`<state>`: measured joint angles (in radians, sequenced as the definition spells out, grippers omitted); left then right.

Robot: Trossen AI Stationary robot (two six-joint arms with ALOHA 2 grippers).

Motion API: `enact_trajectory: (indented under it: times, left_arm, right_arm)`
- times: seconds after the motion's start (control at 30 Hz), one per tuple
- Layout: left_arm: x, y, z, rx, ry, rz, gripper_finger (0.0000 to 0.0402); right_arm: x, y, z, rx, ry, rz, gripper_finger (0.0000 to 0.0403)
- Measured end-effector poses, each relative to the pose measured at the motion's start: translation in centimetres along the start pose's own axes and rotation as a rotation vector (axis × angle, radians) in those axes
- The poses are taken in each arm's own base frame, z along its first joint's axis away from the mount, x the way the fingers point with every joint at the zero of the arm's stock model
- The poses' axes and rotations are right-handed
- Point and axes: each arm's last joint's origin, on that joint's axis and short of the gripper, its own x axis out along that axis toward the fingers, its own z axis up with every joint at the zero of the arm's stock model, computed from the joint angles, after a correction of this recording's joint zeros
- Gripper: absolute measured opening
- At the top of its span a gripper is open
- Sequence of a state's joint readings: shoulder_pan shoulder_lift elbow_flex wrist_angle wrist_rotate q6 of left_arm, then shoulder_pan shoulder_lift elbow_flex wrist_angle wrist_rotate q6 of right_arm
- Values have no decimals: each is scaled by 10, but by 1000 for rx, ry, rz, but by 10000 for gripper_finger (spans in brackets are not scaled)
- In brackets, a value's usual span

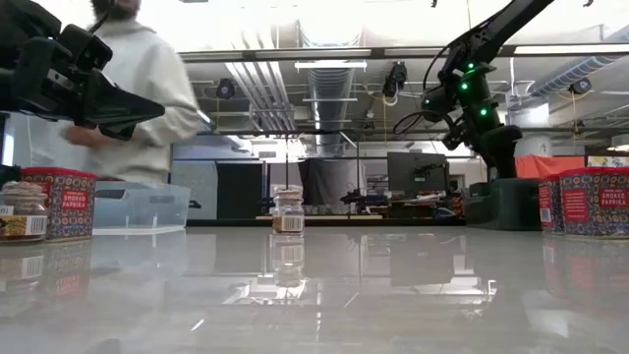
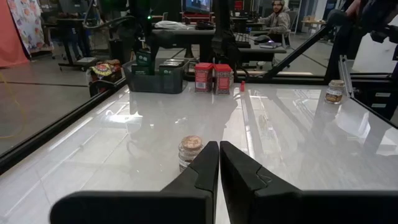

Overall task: Sort spices by type
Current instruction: Put the black seasoning can into the black bin

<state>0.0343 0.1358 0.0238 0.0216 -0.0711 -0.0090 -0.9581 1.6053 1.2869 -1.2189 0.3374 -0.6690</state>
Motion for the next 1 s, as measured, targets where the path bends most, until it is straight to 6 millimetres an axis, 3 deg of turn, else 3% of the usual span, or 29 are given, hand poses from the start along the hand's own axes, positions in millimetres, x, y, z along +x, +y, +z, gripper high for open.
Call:
enact_trajectory:
  times: [0.3,0.57,0.83,1.0]
  left_arm:
    - [0,0,0,0,0,0,0]
    - [0,0,0,0,-1,0,0]
    - [0,0,0,0,-1,0,0]
    - [0,0,0,0,0,0,0]
  right_arm:
    - [7,1,6,11,19,10,290]
    - [8,2,13,-15,-8,-3,269]
    - [8,3,14,-48,-14,-8,296]
    - [7,6,16,-94,-8,-14,283]
